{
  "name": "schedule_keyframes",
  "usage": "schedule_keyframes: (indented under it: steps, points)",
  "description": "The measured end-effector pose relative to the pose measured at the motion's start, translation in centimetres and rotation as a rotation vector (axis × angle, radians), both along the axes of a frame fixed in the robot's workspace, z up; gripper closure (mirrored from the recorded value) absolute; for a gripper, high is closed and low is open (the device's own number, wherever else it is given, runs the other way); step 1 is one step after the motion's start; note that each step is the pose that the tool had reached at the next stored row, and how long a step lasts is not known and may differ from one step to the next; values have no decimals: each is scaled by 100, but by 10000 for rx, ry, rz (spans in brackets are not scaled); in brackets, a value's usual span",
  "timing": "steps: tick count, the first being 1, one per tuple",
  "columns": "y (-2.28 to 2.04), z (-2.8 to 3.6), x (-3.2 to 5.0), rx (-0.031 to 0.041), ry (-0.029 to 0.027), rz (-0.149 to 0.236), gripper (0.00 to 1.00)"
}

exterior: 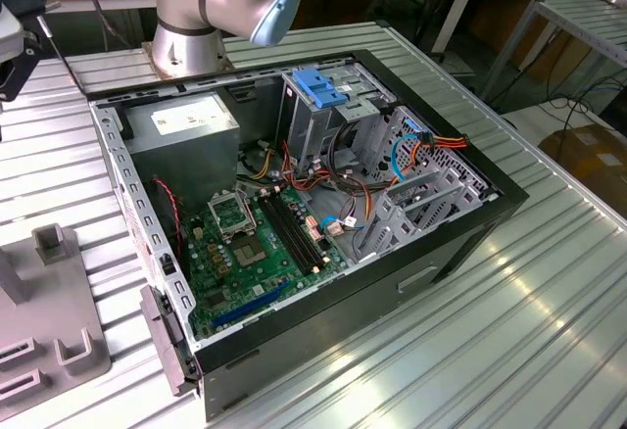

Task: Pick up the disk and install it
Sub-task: 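Reach for the disk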

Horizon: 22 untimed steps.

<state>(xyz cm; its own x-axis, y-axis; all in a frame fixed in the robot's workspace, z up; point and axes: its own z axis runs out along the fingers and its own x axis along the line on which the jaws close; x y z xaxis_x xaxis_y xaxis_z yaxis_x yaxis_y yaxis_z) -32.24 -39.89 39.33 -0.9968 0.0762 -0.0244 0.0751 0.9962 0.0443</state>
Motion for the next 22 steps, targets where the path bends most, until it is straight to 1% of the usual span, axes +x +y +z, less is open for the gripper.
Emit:
schedule_keyframes:
  steps: [1,5,8,11,17,22]
  points:
    - [0,0,-29,0,-1,0,90]
    - [0,0,-90,0,-1,0,90]
    - [0,-1,-170,1,-1,-1,90]
    - [0,0,-228,0,0,0,90]
    - [0,-1,-311,1,-1,0,90]
    - [0,0,-401,0,0,0,90]
